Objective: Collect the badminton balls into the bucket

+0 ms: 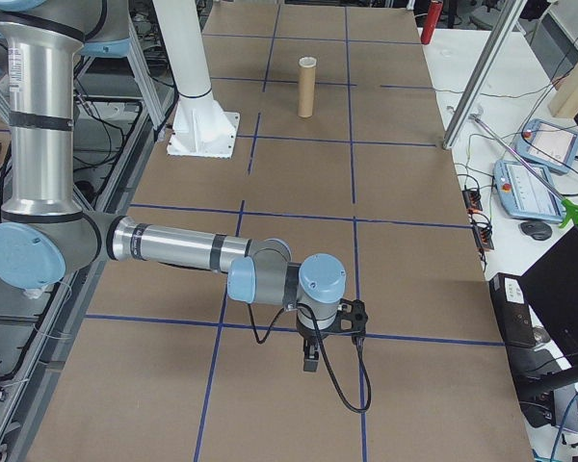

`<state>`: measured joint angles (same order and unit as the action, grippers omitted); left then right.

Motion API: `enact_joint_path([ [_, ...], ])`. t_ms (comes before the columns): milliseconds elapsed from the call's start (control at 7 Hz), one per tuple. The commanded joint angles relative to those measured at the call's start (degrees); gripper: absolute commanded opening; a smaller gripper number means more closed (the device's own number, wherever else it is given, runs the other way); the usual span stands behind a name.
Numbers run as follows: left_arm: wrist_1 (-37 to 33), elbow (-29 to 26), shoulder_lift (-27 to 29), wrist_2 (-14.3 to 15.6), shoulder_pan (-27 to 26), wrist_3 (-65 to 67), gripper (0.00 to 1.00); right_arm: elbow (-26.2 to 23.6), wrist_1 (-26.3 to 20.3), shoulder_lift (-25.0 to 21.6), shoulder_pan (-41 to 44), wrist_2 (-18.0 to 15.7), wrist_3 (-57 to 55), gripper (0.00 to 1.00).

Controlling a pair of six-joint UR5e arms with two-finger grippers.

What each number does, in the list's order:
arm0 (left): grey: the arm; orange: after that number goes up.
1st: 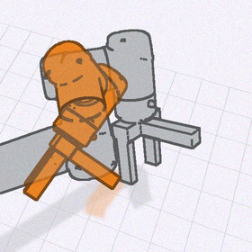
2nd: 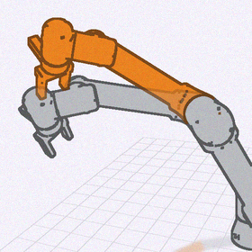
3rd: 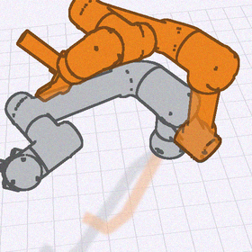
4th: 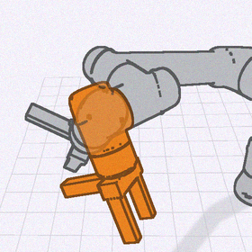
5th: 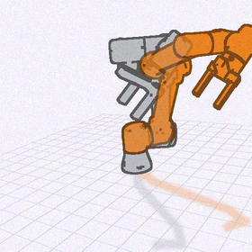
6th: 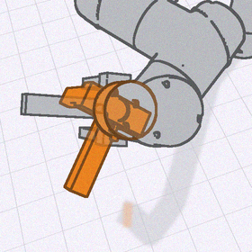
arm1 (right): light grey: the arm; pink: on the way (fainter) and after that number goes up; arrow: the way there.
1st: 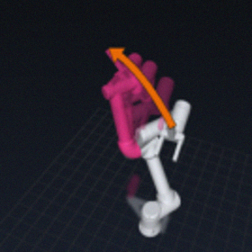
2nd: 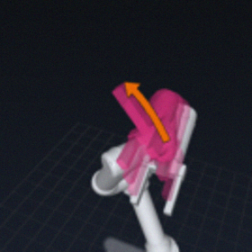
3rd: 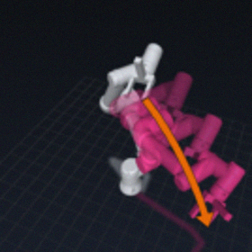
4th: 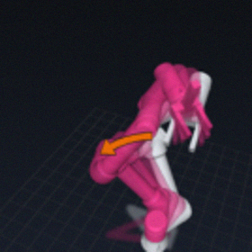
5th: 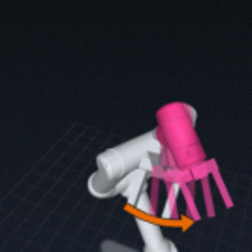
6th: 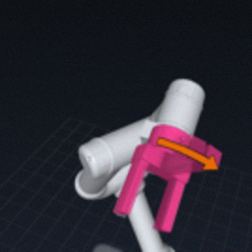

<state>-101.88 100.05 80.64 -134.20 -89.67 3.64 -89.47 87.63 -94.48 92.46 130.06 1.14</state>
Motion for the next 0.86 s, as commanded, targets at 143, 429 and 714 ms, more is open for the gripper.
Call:
enact_joint_path([
  [143, 0.80, -0.64, -2.50, -0.54, -0.77, -2.56, 1.00, 0.00, 0.00, 0.00, 0.00, -0.07, 0.00, 1.00],
  [429, 10.07, 0.93, -1.36, -0.54, -1.03, -9.48, 1.00, 0.00, 0.00, 0.00, 0.00, -0.07, 0.00, 1.00],
  [714, 10.65, 0.41, -1.18, -0.71, -2.00, -10.76, 1.00, 0.00, 0.00, 0.00, 0.00, -0.07, 0.00, 1.00],
])
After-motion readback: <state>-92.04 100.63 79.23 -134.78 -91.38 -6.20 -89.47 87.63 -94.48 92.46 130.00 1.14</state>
